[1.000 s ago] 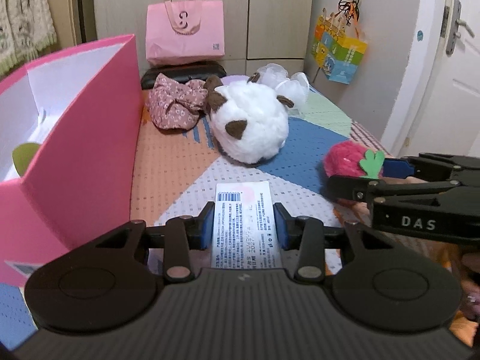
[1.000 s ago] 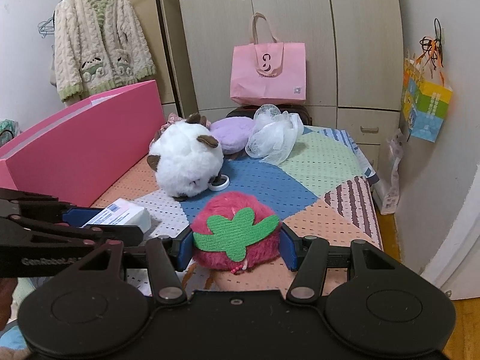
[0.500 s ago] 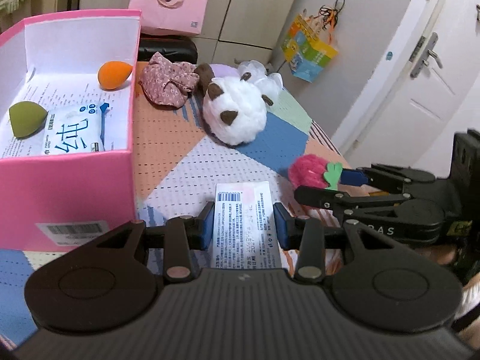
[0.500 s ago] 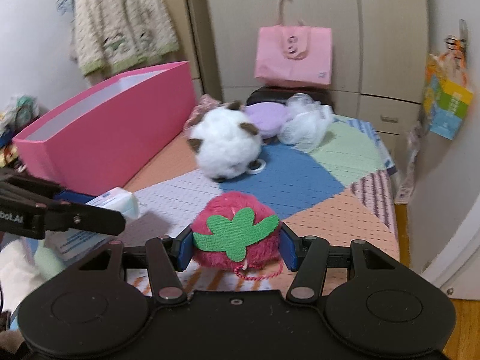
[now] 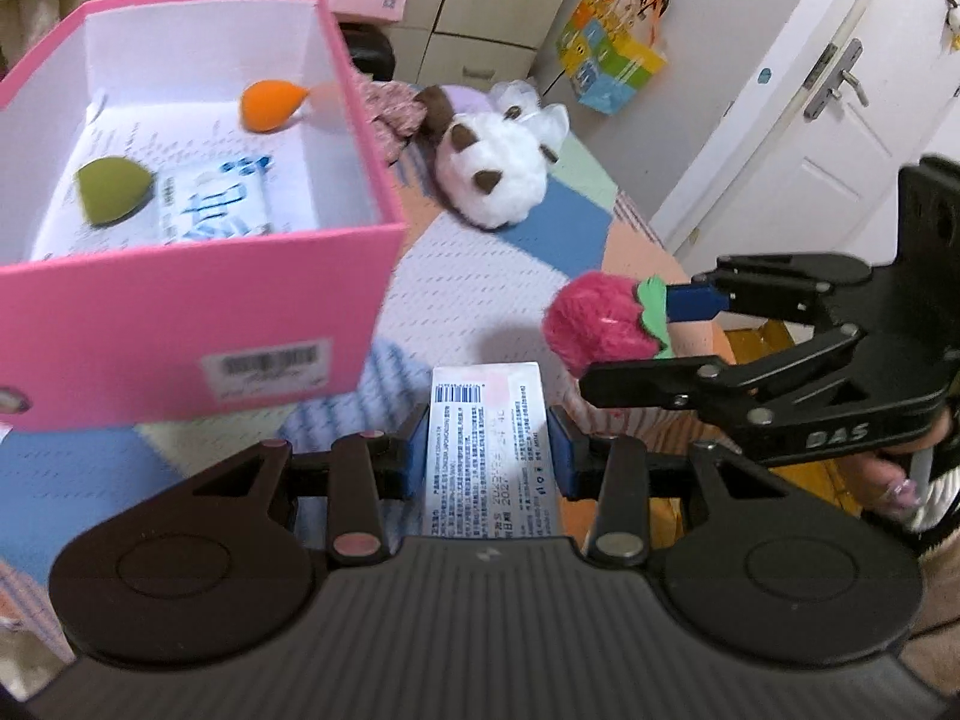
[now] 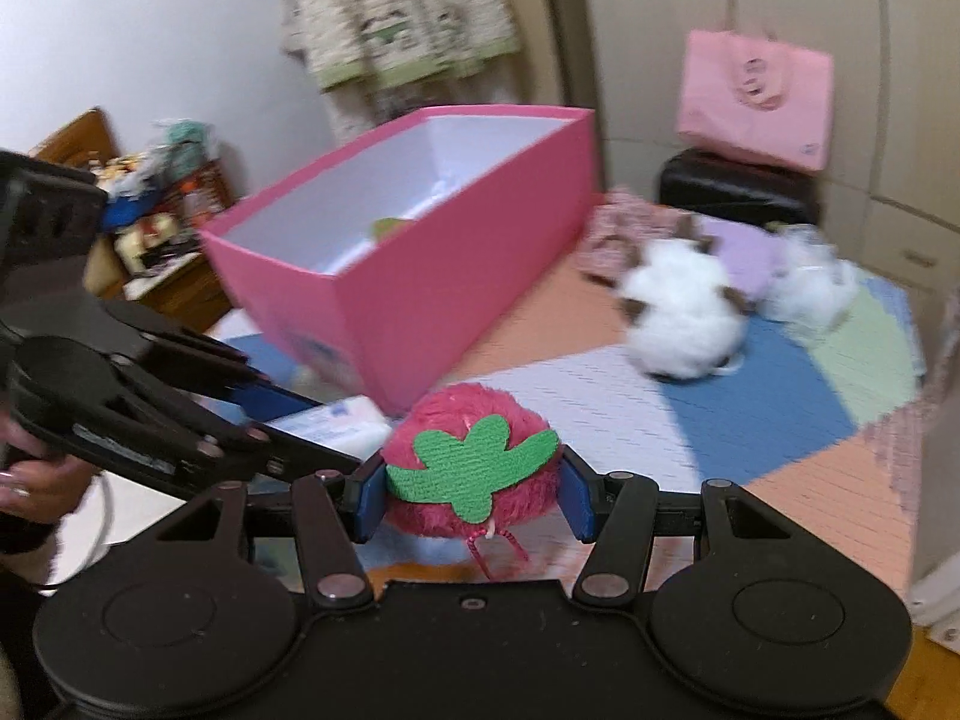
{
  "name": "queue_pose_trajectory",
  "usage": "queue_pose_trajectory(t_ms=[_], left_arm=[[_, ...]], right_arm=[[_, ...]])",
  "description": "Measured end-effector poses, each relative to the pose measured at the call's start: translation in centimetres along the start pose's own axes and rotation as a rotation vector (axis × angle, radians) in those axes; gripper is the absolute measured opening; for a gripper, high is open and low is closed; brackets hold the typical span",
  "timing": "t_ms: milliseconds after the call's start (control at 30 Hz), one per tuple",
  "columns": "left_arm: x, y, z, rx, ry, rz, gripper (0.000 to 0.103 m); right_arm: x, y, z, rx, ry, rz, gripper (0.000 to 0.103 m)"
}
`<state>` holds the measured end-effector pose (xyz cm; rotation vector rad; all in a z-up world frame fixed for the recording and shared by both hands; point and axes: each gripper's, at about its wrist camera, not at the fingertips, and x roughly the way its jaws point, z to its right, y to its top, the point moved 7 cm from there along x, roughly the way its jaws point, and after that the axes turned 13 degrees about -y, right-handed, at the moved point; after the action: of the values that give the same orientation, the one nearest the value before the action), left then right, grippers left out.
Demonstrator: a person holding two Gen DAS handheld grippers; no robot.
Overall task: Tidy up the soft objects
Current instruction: 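Carry the tissue pack and strawberry pouch over the pink box with both tools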
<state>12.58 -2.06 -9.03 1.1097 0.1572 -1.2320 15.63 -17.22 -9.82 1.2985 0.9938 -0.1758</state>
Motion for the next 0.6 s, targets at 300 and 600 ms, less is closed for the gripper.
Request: queue_pose_trajectory(t_ms=[300, 600], left_arm=[[-6.1, 0.3, -0.6, 0.074, 0.081, 0.03, 0.039], [-9.8, 3.8, -2.1, 0.137, 0.109, 0.138, 0.039]], right_arm=[[-1.1, 4.3, -6.1, -0.059, 0.178, 0.005, 0.061], [-0.7, 9.5, -9.2, -0.073, 0.21, 0.099, 0.061]])
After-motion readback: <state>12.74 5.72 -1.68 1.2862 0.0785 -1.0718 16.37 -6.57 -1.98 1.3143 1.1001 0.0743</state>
